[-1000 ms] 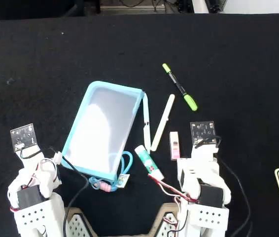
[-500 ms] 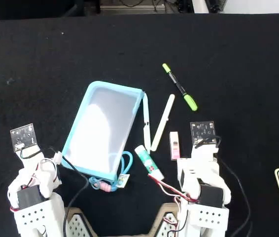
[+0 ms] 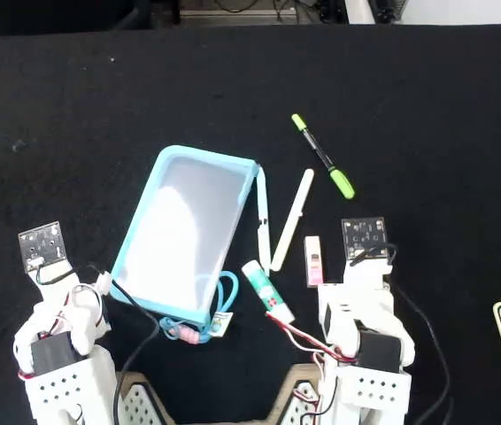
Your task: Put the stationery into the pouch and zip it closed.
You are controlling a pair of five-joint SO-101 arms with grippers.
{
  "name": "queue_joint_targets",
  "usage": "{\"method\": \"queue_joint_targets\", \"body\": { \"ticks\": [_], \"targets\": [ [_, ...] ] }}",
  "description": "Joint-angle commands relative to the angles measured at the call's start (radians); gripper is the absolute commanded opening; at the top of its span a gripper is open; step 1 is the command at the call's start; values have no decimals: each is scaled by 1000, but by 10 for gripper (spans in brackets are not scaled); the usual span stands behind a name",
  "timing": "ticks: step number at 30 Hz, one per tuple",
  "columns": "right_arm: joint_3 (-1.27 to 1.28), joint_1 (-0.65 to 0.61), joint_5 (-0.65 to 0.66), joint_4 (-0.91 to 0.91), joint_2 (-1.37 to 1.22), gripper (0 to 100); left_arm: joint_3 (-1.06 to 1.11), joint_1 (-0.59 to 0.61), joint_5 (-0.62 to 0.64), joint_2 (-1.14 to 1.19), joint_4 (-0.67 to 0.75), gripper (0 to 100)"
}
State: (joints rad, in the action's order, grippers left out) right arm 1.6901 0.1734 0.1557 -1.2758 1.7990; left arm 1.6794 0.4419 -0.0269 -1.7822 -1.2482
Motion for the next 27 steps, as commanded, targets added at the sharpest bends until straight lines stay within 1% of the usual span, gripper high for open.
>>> {"method": "queue_joint_targets", "body": {
  "ticks": [1,22,24,27],
  "targets": [
    [-2,-8,-6,5,28,11,21,-12,8,-2,-5,36],
    [-2,-9,-9,6,28,11,21,-16,9,-2,-5,36],
    [-2,-9,-5,41,28,11,21,-16,9,-2,-5,36],
    [-2,-9,-5,176,28,11,21,-16,9,-2,-5,36]
  ]
}}
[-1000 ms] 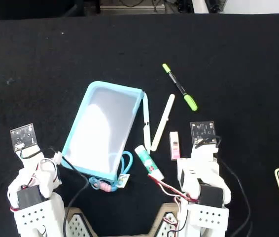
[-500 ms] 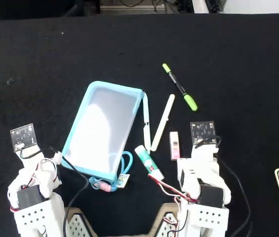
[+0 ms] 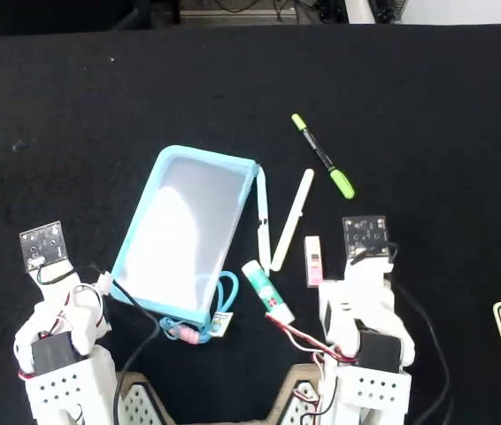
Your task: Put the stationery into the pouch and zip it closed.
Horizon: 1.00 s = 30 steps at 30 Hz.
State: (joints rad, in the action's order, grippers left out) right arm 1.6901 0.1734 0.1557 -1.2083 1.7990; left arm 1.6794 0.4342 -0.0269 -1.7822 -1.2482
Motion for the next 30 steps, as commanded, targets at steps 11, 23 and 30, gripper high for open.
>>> {"method": "queue_joint_targets", "body": {
  "ticks": [11,23,30],
  "targets": [
    [-36,-3,135,551,28,12,10,28,5,-3,267,40],
    [-456,-230,196,226,28,12,19,-116,-361,-3,733,38],
    [-616,-578,196,32,18,12,21,-148,-265,5,743,36]
  ]
}}
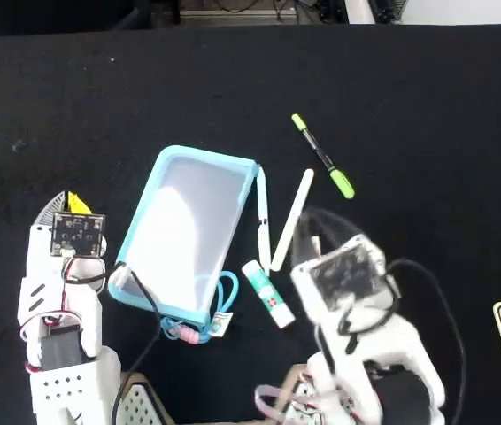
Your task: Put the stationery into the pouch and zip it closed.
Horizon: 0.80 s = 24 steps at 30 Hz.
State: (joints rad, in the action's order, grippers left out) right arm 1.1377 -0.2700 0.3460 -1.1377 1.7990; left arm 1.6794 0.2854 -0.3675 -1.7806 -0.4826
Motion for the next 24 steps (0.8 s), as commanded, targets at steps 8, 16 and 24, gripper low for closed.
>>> {"method": "queue_joint_targets", "body": {
  "ticks": [8,16,24],
  "targets": [
    [283,-425,-3,235,-91,72,21,107,287,-2,-124,40],
    [252,-612,-176,238,-349,78,21,266,374,0,-92,39],
    [300,-779,-198,331,-530,80,21,321,488,-3,-89,40]
  ]
}}
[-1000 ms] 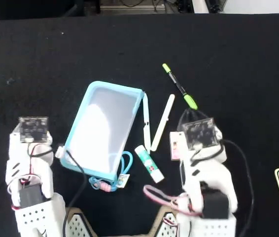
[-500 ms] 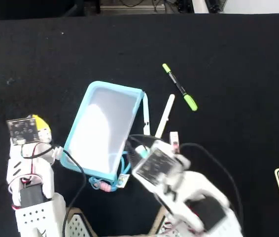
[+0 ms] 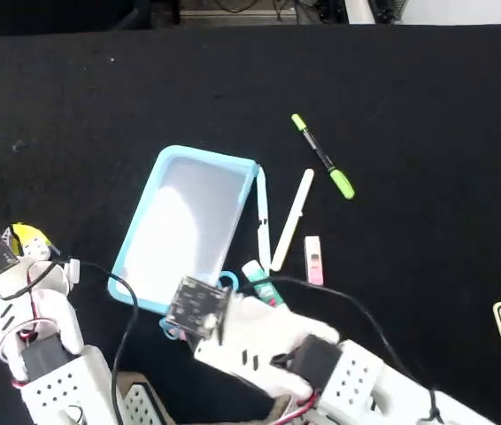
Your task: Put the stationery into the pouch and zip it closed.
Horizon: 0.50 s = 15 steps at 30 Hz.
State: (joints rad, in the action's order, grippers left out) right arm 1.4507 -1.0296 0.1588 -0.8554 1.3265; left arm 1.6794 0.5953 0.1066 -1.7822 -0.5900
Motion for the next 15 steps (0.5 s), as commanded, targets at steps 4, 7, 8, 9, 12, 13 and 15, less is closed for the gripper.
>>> {"method": "queue_joint_targets", "body": {
  "ticks": [4,7,8,9,12,13,15],
  "targets": [
    [-53,-58,-12,57,-177,81,21,12,14,-2,18,40],
    [-101,-146,-9,31,-265,81,21,13,14,-2,18,40],
    [-119,-164,-2,11,-292,81,21,13,14,-2,18,40],
    [-133,-175,5,-2,-317,81,21,13,14,-2,18,40],
    [-147,-172,11,14,-387,81,21,13,14,-2,18,40],
    [-143,-166,6,38,-412,82,21,13,14,-2,18,40],
    [-150,-130,2,69,-466,111,21,13,14,-2,18,40]
  ]
}}
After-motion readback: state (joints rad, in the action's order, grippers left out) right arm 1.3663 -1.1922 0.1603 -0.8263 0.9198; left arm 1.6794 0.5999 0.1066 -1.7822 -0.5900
